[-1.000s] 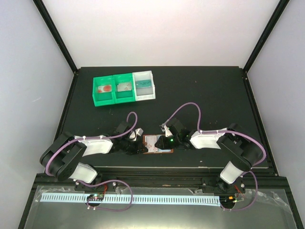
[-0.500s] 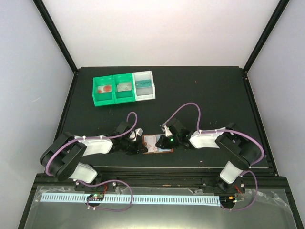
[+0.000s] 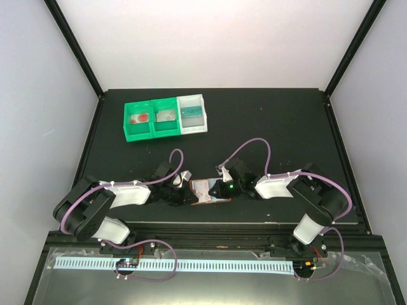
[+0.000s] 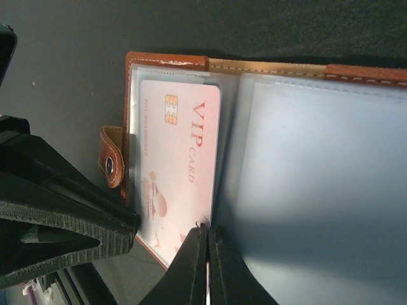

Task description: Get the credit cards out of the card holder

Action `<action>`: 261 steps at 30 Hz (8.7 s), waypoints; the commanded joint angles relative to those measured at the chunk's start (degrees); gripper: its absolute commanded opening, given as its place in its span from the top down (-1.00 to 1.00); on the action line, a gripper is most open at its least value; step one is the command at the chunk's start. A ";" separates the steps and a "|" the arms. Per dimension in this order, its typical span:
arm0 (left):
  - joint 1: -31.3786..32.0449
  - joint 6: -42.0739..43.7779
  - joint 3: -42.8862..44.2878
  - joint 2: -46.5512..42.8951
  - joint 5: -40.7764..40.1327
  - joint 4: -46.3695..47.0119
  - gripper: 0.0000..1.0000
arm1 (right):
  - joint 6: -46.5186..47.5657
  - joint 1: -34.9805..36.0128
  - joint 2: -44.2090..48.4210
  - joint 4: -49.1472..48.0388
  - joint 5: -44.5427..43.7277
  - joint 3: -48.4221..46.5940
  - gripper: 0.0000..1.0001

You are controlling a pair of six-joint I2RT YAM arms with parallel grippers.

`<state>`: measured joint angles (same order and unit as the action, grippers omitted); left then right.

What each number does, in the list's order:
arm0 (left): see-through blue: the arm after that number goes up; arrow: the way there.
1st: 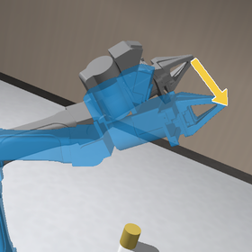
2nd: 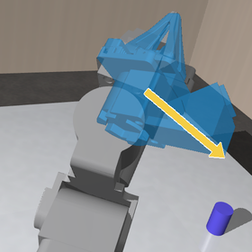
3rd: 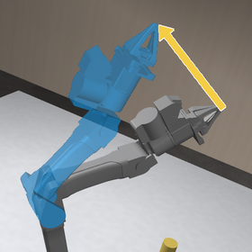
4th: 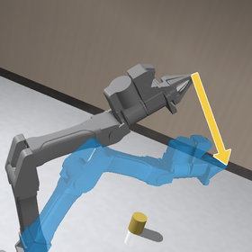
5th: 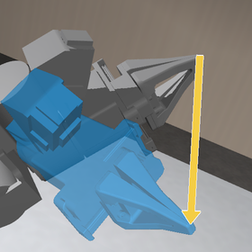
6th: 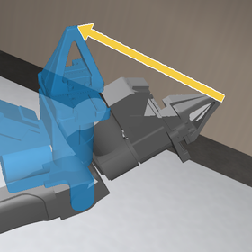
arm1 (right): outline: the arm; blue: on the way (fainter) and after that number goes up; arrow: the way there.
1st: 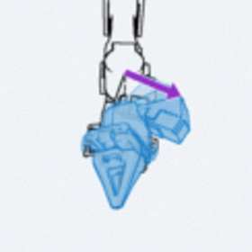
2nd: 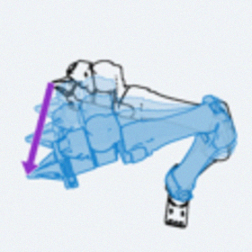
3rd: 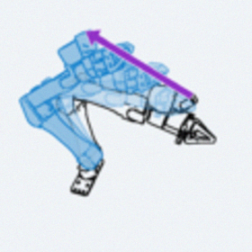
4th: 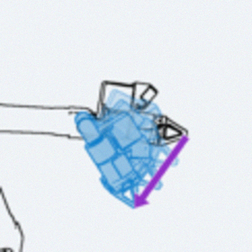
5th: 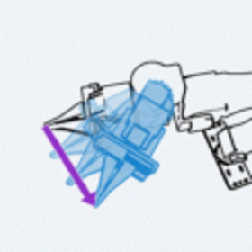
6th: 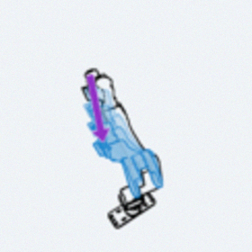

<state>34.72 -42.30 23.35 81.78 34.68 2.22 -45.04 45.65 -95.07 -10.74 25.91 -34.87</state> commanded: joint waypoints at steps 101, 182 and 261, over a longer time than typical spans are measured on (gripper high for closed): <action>-1.27 17.65 16.25 -23.88 25.56 -17.35 0.05 | 27.87 -6.03 33.51 22.63 34.00 -0.60 0.98; -23.86 13.10 30.56 -15.24 -24.44 -19.20 0.97 | 11.69 -6.30 42.98 22.55 -16.00 3.12 -1.00; -30.90 14.86 70.99 43.25 -26.18 -10.85 0.85 | 14.96 -6.27 30.30 24.63 -11.85 -6.08 -1.00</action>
<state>3.51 -28.49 91.33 124.22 9.21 -7.44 -29.93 39.66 -65.17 14.24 14.35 -39.75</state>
